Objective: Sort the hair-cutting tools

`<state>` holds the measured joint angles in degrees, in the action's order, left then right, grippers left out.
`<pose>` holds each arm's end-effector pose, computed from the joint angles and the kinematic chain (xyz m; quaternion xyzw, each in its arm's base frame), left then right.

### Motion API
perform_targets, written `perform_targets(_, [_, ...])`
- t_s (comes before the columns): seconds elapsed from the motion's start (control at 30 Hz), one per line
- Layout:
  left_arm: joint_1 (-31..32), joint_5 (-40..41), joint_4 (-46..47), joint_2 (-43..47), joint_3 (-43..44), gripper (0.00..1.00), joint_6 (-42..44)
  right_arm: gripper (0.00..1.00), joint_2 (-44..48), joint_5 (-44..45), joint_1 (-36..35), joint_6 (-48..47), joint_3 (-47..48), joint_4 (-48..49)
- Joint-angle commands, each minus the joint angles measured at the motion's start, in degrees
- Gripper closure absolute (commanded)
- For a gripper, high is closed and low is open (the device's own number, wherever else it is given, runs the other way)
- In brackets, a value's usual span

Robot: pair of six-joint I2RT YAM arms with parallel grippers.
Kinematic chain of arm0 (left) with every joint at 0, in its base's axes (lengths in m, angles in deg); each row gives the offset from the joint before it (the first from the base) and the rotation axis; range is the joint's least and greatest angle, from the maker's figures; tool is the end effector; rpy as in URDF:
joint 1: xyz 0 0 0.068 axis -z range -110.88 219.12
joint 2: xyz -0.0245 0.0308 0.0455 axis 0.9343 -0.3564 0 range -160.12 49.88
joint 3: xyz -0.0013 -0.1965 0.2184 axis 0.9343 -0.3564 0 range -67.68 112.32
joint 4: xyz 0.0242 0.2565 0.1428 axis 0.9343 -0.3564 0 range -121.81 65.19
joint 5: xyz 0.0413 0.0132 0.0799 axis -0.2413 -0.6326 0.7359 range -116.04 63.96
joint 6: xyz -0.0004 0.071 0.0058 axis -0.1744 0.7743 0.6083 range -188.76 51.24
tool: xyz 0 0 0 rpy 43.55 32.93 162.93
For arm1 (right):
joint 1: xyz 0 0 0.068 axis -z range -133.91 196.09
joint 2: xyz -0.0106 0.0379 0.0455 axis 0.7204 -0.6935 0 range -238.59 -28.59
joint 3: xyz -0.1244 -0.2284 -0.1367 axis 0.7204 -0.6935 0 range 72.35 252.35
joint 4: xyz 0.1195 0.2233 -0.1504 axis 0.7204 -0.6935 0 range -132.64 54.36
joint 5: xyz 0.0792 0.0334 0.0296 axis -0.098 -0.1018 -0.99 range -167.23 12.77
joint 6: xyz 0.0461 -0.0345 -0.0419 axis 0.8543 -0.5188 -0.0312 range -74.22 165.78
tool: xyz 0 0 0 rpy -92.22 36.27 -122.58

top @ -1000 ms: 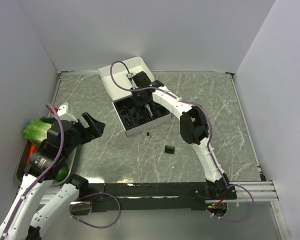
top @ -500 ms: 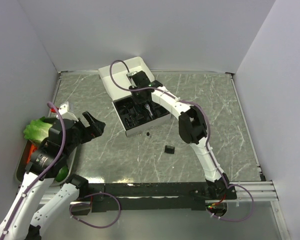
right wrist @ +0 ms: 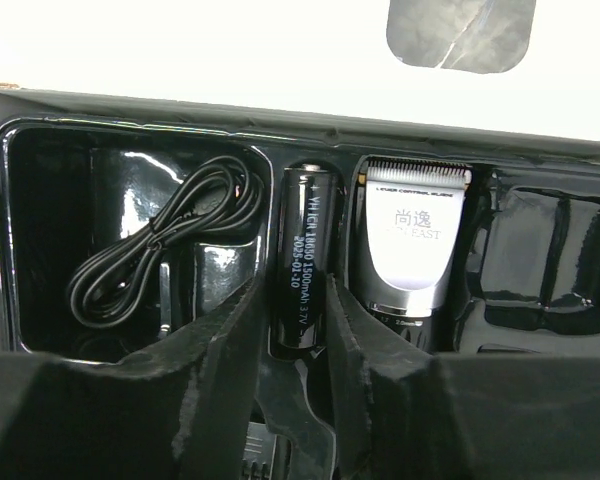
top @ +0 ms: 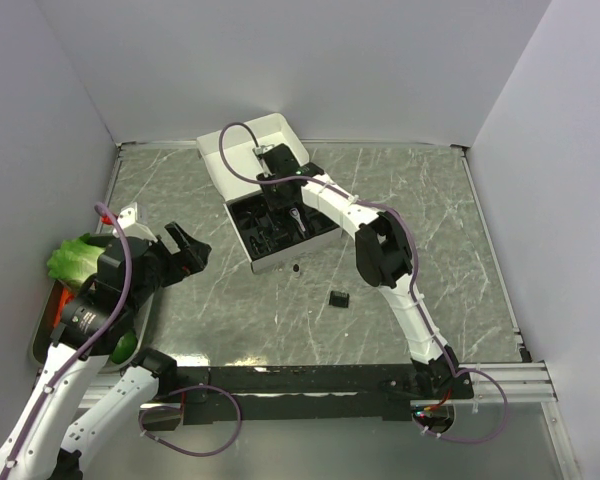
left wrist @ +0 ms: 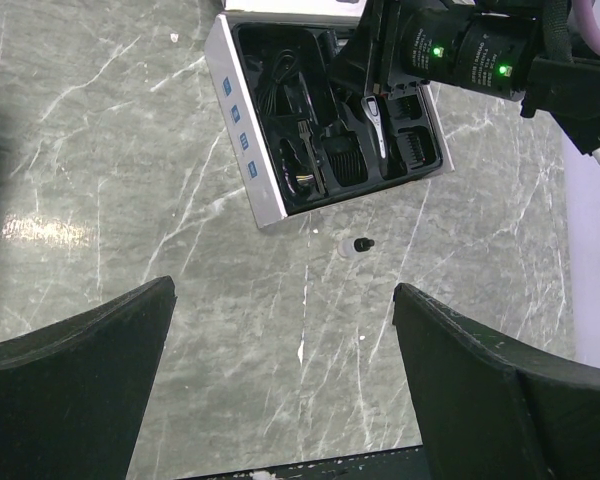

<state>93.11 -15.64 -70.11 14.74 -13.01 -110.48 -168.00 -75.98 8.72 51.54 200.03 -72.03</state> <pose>0.1403 -0.0509 0.3708 -0.1776 0.8260 -0.2228 0.4864 0.4870 0.3703 0.2024 -0.2506 0.8996 0.1218 0.3361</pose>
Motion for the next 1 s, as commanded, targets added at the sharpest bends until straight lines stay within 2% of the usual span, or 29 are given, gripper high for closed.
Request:
perform_targets(0.0, [0.09,0.33,0.91,0.15,2.01,0.03,-0.83,0.58,1.51,1.73,-0.08,0.22,0.65,1.14])
perform_targets(0.33, [0.09,0.59,0.39,0.77,2.01,0.03,-0.91,0.51,6.87,4.19,-0.78,-1.54,0.03,2.54])
perform_targets(0.7, [0.09,0.33,1.09,-0.02,2.01,0.03,-0.65,0.51,7.84,7.09,-1.4,-3.3,0.73,3.95])
perform_targets(0.83, [0.09,0.5,1.09,-0.37,2.28,0.03,-0.47,0.63,7.14,6.83,-1.48,-3.12,1.08,4.48])
perform_targets(0.87, [0.09,0.42,1.09,-0.46,2.37,0.03,-0.47,0.73,6.97,6.66,-1.48,-3.12,1.34,4.48])
perform_targets(0.97, [0.09,0.51,1.18,-0.55,2.45,0.03,-0.39,0.88,6.0,6.22,-1.48,-2.86,2.31,4.21])
